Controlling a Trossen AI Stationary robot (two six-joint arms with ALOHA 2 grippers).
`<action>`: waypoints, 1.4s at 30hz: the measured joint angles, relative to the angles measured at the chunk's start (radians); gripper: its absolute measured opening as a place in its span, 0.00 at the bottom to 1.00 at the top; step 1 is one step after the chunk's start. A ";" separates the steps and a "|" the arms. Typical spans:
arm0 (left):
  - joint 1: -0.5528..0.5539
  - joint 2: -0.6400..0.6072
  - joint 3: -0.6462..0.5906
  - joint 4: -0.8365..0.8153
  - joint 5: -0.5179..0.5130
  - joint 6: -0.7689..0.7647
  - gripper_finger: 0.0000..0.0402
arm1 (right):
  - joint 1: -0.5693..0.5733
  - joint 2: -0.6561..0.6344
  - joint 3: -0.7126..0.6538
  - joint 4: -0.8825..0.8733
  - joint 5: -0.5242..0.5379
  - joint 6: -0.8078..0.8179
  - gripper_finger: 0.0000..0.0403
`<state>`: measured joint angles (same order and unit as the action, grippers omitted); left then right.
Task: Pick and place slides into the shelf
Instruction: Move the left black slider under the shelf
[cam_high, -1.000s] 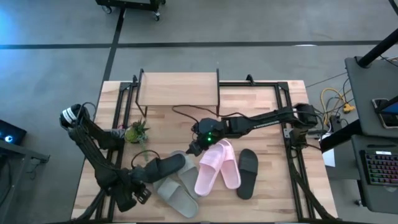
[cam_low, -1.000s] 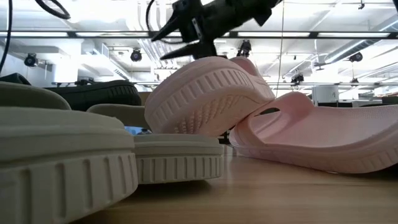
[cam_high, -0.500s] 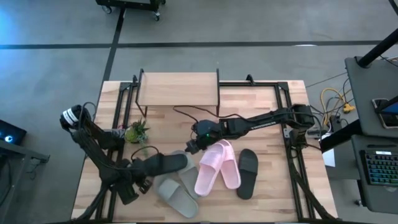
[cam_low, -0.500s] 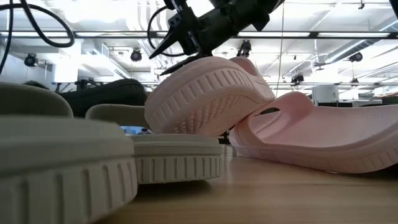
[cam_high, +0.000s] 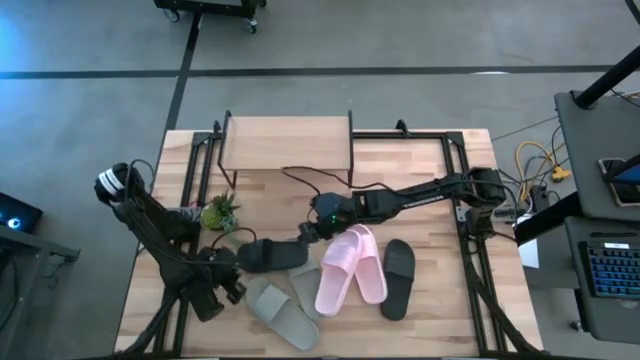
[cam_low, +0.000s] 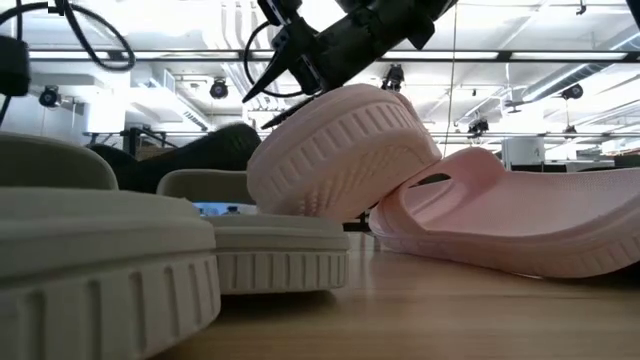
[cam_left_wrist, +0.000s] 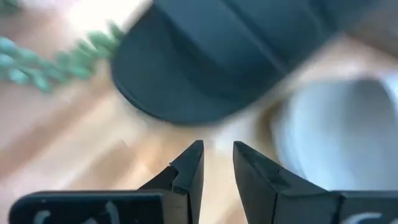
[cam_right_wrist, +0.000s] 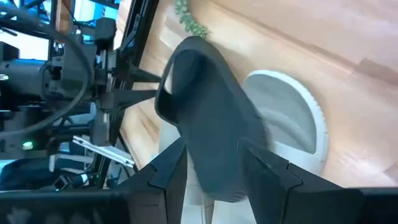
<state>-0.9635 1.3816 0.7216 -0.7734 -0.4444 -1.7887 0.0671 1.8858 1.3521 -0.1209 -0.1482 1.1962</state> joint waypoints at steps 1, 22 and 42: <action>-0.001 -0.010 0.009 0.013 0.035 0.041 0.18 | 0.004 0.000 0.000 0.000 -0.005 -0.003 0.33; -0.099 -0.195 0.106 -0.399 0.104 -0.013 0.18 | -0.046 0.079 0.000 0.335 -0.114 0.085 0.36; -0.103 -0.268 0.106 -0.361 0.038 -0.038 0.18 | -0.042 0.425 0.415 0.182 -0.310 0.245 0.50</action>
<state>-1.0668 1.1133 0.8280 -1.1347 -0.4066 -1.8271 0.0254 2.3112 1.7675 0.0615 -0.4585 1.4410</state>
